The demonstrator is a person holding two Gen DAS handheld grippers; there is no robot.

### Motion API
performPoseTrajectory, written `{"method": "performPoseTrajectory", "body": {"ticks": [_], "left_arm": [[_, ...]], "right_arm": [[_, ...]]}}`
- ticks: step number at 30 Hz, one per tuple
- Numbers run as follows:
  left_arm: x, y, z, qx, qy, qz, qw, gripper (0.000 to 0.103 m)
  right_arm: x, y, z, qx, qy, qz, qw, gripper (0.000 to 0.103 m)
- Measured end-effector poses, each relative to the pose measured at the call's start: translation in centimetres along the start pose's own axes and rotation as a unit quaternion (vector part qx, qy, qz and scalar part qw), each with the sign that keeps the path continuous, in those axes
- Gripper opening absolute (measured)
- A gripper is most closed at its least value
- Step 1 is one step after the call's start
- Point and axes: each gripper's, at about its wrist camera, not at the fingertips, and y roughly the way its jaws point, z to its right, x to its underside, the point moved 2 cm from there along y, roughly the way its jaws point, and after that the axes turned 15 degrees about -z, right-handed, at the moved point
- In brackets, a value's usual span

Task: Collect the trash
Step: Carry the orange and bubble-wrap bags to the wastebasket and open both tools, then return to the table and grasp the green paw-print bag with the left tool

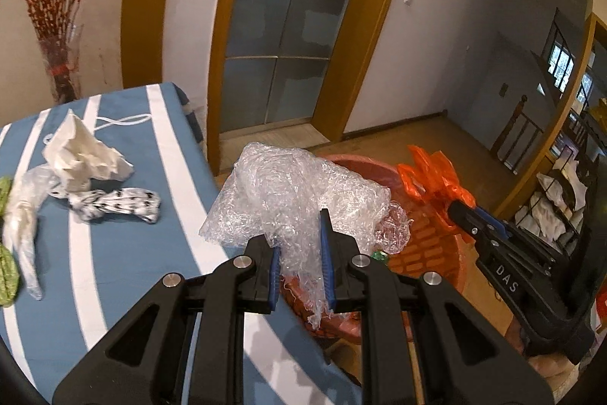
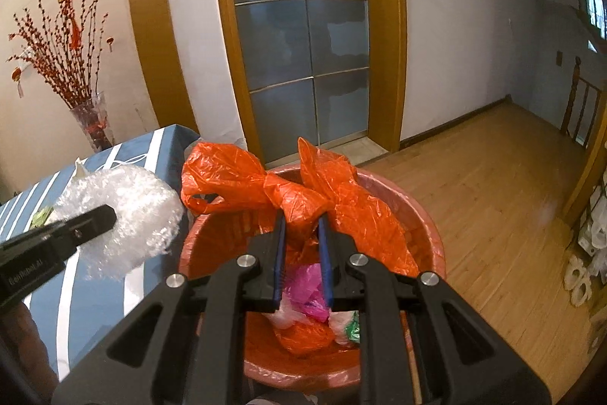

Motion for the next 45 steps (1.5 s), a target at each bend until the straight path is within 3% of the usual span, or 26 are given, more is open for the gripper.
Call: {"method": "performPoseTrajectory", "body": {"ticks": [18, 23, 28, 35, 43, 45], "left_arm": [[-0.5, 4.7, 3.4, 0.032, 0.030, -0.045, 0.9980, 0.017], [-0.4, 5.7, 3.4, 0.032, 0.026, -0.061, 0.9973, 0.018], [-0.1, 6.0, 2.3, 0.026, 0.015, -0.073, 0.9969, 0.038], [0.4, 5.6, 1.5, 0.006, 0.006, -0.075, 0.9971, 0.047], [1.5, 3.4, -0.2, -0.056, 0.004, -0.050, 0.9971, 0.078], [1.7, 2.7, -1.1, -0.071, 0.000, -0.044, 0.9965, 0.082]], "right_arm": [[-1.2, 2.6, 3.7, -0.034, 0.051, -0.012, 0.998, 0.018], [-1.3, 2.9, 3.8, -0.036, 0.051, -0.014, 0.998, 0.025], [-1.1, 2.9, 4.1, -0.024, 0.052, -0.012, 0.998, 0.033], [-0.7, 2.6, 4.5, -0.011, 0.054, -0.012, 0.998, 0.042], [-0.3, 1.7, 3.7, -0.002, 0.043, -0.004, 0.999, 0.064], [-0.1, 1.4, 3.3, -0.005, 0.040, -0.002, 0.999, 0.070]]}}
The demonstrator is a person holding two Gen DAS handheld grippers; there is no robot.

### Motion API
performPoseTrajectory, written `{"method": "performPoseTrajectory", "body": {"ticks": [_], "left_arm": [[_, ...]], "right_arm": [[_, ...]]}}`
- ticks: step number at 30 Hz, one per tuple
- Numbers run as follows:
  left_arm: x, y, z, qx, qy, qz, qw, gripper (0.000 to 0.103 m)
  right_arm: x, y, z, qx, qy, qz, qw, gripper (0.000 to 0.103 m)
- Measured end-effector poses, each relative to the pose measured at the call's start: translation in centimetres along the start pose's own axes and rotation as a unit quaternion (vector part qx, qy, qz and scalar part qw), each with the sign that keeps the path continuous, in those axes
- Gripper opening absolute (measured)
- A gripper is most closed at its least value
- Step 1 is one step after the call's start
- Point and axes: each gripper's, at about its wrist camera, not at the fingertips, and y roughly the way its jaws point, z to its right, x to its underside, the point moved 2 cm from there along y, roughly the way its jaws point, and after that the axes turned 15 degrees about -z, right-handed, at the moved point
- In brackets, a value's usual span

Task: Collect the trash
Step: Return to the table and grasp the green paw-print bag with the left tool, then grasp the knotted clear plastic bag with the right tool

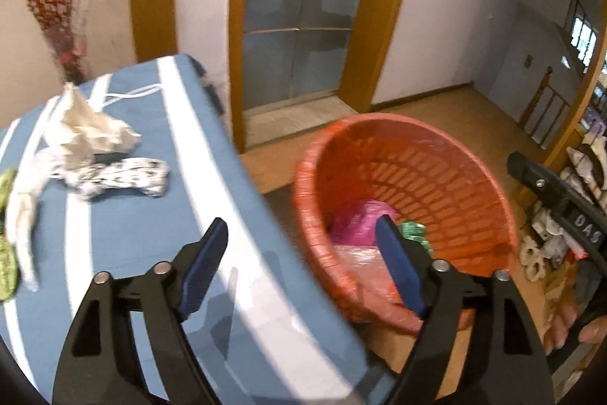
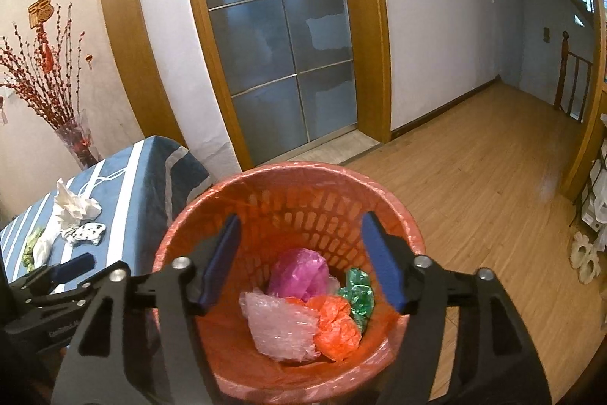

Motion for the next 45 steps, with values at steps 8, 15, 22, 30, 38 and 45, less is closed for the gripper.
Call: {"method": "performPoseTrajectory", "body": {"ticks": [8, 15, 22, 30, 38, 45], "left_arm": [[1.8, -2.1, -5.6, -0.056, -0.041, 0.016, 0.9974, 0.085], [3.7, -5.1, -13.9, -0.134, -0.111, 0.041, 0.9840, 0.088], [5.2, -6.7, -23.9, -0.200, -0.208, 0.040, 0.9565, 0.088], [4.7, -4.6, -30.1, -0.178, -0.276, 0.014, 0.9444, 0.082], [4.3, -2.8, -30.9, -0.169, -0.273, -0.022, 0.9468, 0.043], [6.1, -4.7, -32.1, -0.162, -0.275, -0.010, 0.9475, 0.026]], "right_arm": [[0.8, -0.9, -3.3, -0.013, -0.032, 0.003, 0.999, 0.084], [1.6, -1.3, -8.0, -0.031, -0.072, 0.000, 0.997, 0.089], [2.7, -0.8, -13.0, -0.056, -0.120, -0.012, 0.991, 0.089], [3.5, -0.2, -17.7, -0.075, -0.159, -0.024, 0.984, 0.089], [4.0, 0.1, -21.2, -0.087, -0.192, -0.030, 0.977, 0.089], [4.1, -0.3, -25.2, -0.124, -0.220, -0.040, 0.967, 0.089]]}}
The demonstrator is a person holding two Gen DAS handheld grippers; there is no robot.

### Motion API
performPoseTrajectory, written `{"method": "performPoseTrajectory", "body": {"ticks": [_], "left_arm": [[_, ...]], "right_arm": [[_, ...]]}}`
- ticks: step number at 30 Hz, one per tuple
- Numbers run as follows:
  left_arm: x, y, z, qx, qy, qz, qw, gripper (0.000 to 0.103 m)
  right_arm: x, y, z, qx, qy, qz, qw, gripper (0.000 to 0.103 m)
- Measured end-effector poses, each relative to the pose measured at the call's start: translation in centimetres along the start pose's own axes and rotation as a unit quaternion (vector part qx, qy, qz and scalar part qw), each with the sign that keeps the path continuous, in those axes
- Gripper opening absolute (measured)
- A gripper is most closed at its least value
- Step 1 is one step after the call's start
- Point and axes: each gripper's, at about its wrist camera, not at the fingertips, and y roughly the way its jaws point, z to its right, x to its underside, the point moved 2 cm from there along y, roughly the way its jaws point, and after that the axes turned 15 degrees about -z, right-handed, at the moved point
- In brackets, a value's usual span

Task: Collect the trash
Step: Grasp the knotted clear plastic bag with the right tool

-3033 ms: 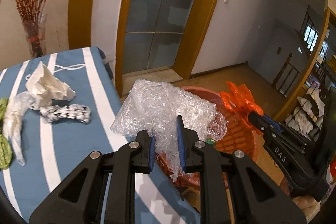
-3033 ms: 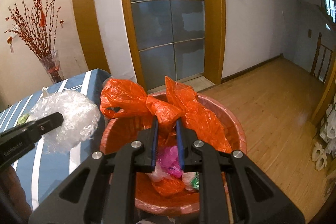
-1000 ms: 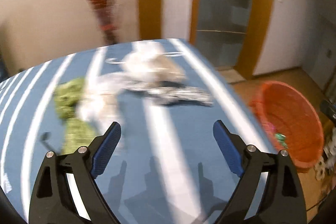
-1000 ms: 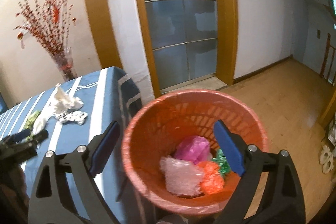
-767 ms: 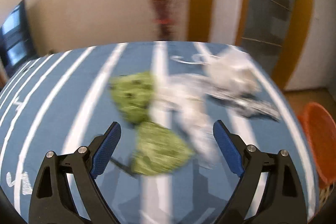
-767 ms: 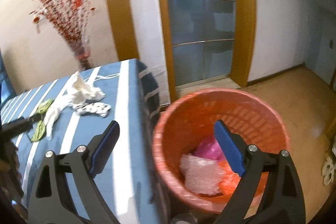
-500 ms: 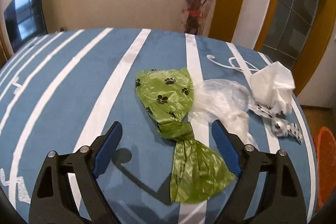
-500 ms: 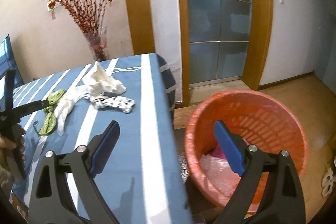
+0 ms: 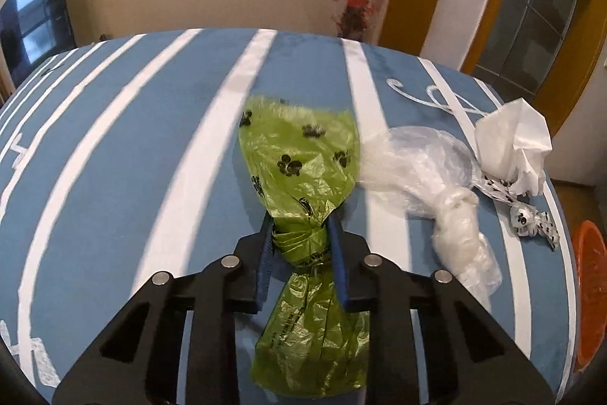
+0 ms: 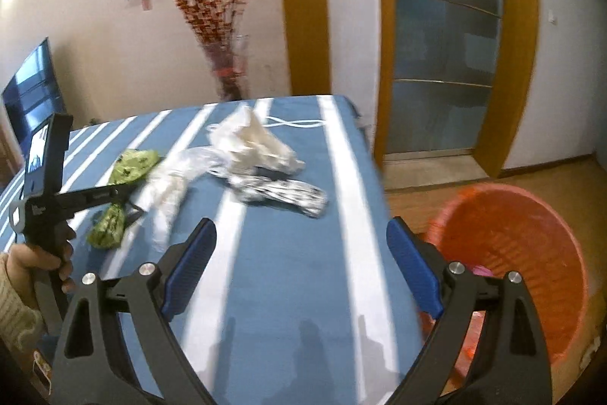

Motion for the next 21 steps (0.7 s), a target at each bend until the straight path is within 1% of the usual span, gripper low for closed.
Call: {"method": "performPoseTrajectory", "body": {"ticks": [6, 9, 11, 14, 19, 21], "left_arm": [[0.3, -2.5, -4.1, -0.010, -0.020, 0.031, 0.9993, 0.026], [0.4, -3.7, -6.1, -0.016, -0.028, 0.048, 0.9984, 0.026], [0.6, -4.3, -6.9, -0.017, -0.032, 0.054, 0.9979, 0.026], [0.6, -4.8, -8.0, -0.014, -0.039, 0.059, 0.9974, 0.026], [0.3, -4.7, -8.8, -0.006, -0.044, 0.061, 0.9971, 0.026], [0.1, -4.6, -8.9, -0.004, -0.043, 0.060, 0.9973, 0.026]], "right_arm": [[-1.9, 2.1, -4.8, -0.046, -0.033, -0.019, 0.998, 0.088], [-2.7, 4.1, -7.4, -0.070, -0.047, -0.041, 0.996, 0.082], [-3.0, 5.2, -8.7, -0.077, -0.053, -0.050, 0.994, 0.079], [-3.8, 7.4, -10.9, -0.075, -0.064, -0.066, 0.993, 0.075], [-4.7, 10.1, -13.0, -0.063, -0.071, -0.086, 0.992, 0.070], [-5.0, 11.2, -13.6, -0.060, -0.074, -0.099, 0.991, 0.061]]}}
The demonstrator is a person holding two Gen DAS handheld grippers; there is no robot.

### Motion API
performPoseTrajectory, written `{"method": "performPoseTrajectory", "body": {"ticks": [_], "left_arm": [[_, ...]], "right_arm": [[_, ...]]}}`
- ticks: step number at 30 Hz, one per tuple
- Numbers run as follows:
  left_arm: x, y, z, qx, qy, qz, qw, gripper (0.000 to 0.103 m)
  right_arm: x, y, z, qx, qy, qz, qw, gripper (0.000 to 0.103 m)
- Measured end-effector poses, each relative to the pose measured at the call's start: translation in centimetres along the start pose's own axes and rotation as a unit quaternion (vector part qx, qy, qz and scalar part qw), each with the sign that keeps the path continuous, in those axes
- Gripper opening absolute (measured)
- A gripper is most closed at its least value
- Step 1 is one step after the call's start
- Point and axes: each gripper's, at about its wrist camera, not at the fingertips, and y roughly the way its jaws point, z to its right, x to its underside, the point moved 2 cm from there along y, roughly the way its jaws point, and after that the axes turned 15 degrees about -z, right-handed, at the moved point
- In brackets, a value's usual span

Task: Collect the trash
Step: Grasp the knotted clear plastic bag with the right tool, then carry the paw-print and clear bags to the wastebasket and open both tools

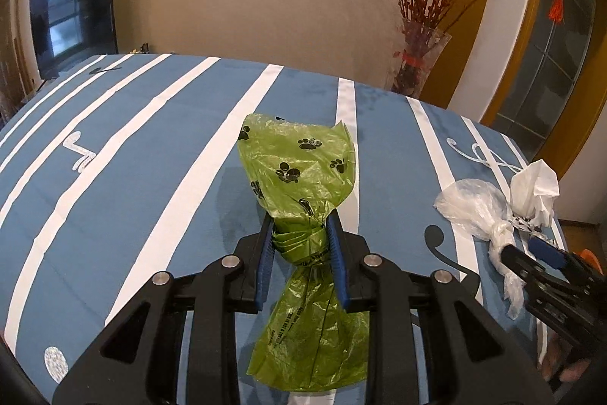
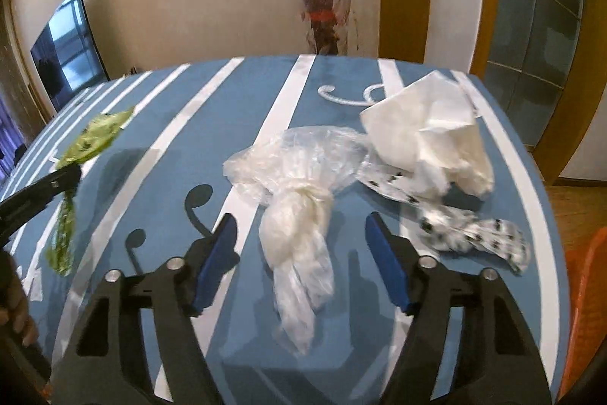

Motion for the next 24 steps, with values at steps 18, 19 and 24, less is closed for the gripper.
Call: {"method": "performPoseTrajectory", "body": {"ticks": [18, 19, 24], "left_arm": [[1.4, -1.6, 3.8, 0.030, 0.035, -0.003, 0.9989, 0.026], [1.6, -1.8, 4.3, 0.033, 0.039, -0.002, 0.9987, 0.026], [2.2, -3.1, 6.7, 0.049, 0.060, 0.002, 0.9970, 0.026]], "right_arm": [[2.8, -5.9, 1.3, -0.050, -0.007, 0.035, 0.998, 0.020], [3.0, -6.6, 1.6, -0.049, -0.005, 0.041, 0.998, 0.020], [4.4, -10.1, 4.4, -0.031, 0.017, 0.071, 0.997, 0.020]]}}
